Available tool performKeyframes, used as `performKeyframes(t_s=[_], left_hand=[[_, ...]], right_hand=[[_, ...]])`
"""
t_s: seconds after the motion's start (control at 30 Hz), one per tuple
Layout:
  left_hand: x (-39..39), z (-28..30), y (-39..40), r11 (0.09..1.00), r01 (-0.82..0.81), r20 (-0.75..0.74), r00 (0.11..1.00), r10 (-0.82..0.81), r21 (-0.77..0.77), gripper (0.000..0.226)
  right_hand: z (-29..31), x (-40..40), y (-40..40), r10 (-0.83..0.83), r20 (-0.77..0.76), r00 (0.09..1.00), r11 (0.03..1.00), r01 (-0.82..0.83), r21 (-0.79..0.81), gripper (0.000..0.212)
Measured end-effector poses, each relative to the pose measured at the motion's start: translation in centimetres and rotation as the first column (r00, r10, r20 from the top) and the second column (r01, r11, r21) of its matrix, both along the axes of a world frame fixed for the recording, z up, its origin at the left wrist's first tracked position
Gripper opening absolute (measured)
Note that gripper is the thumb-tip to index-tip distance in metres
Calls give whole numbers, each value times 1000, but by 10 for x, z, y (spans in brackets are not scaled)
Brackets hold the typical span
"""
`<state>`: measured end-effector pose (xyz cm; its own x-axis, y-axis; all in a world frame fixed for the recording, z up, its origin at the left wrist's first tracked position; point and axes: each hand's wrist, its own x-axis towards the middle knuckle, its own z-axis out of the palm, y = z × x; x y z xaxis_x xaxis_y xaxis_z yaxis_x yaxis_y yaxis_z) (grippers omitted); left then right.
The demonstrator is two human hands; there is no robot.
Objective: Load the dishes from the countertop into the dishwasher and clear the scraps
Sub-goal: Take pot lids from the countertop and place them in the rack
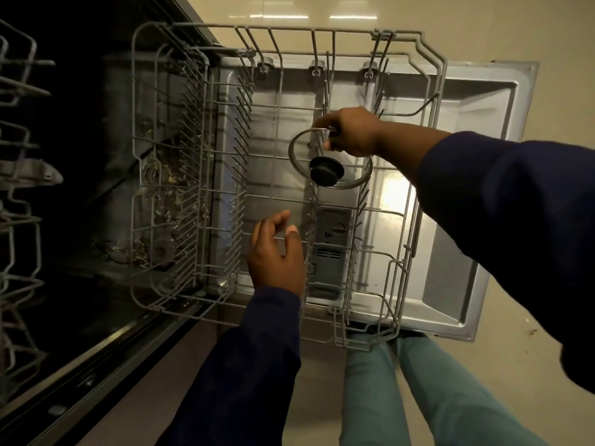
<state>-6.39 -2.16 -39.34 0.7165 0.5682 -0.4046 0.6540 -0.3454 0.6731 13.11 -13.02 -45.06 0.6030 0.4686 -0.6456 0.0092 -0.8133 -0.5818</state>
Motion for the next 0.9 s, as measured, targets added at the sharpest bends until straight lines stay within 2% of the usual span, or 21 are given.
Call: performKeyframes(t_s=[0.2,0.37,0.5,0.7,0.9], left_hand=[[4,4,-2,1000,17,-24,1000,-16,11,22],[11,15,3,996,64,2,998,-64,63,27],[15,38,7,992,71,0,997,-72,100,32],[23,111,13,990,47,29,998,-52,134,37],[7,218,18,985,4,151,988,-31,173,45]], right_hand=[[-3,-3,0,-6,24,1000,1000,7,-17,51],[9,-4,-1,-59,177,982,998,65,-28,64],[35,-10,-3,-75,238,968,997,77,2,56],[113,-44,-9,-77,190,979,997,76,11,47],[221,-92,-4,-18,126,992,996,7,84,42]])
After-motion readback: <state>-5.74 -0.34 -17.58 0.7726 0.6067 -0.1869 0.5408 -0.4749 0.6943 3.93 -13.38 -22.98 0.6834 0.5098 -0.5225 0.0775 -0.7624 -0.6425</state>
